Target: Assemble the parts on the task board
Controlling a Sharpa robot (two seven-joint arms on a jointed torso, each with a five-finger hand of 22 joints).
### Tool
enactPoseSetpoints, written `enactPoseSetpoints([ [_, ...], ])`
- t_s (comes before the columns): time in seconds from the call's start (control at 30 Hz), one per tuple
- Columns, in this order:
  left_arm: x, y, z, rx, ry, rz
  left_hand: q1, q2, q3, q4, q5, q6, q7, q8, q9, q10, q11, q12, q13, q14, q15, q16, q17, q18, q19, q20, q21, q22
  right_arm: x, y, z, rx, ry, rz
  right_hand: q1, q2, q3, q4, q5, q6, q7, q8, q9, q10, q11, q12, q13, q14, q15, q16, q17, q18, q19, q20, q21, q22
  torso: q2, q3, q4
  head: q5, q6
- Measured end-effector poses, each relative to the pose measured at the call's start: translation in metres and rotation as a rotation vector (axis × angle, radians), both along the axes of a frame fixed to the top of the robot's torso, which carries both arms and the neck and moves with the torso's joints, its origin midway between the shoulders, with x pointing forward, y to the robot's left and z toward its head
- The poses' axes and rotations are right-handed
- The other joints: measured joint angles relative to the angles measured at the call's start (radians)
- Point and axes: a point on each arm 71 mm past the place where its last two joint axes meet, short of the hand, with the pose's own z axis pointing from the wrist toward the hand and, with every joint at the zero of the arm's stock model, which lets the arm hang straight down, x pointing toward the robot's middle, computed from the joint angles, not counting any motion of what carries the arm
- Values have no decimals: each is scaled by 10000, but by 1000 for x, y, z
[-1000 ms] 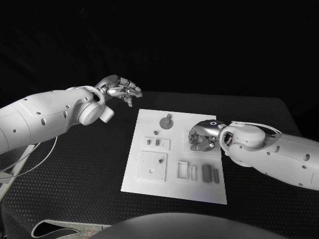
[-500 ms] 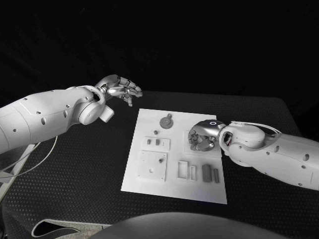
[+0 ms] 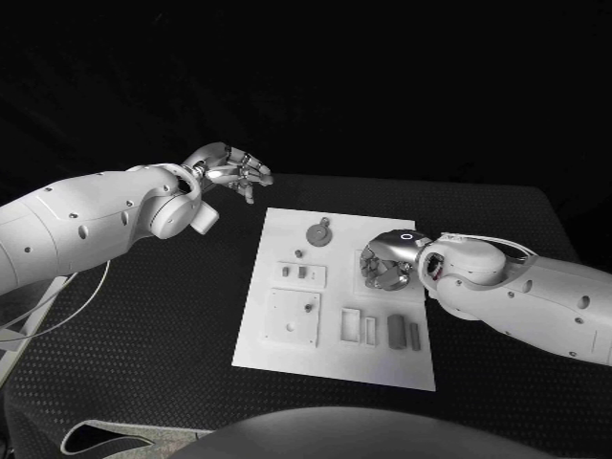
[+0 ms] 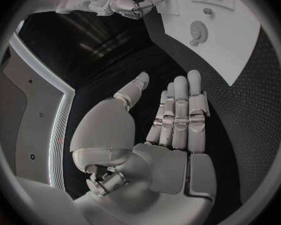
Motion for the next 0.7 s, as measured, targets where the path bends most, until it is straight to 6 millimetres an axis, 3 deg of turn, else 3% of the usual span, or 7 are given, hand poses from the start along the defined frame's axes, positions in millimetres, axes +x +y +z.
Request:
enactPoseSetpoints([
  [0.23,0,0,0,-2,9,-10,0,0,0,0,0,0,0,0,1,1,-1,0,0,0,0,1,0,-3,30,-30,-8,-1,-1,-1,0,-10,-112,5,-44,43,367,-18,-39,123,-60,120,96,49,-18,79,203,37,-37,54,6,-8,89,-59,51,0,1,1,-2,0,-6],
  [0.7,0,1,0,2,17,-8,0,0,28,28,0,0,-1,0,-1,2,-3,0,-2,0,0,1,9,-3,29,-29,-8,7,-4,-2,9,348,-411,62,-71,65,489,-11,11,123,-61,123,155,68,-35,80,298,69,-69,90,23,-30,107,-42,100,4,0,4,-7,34,-26],
])
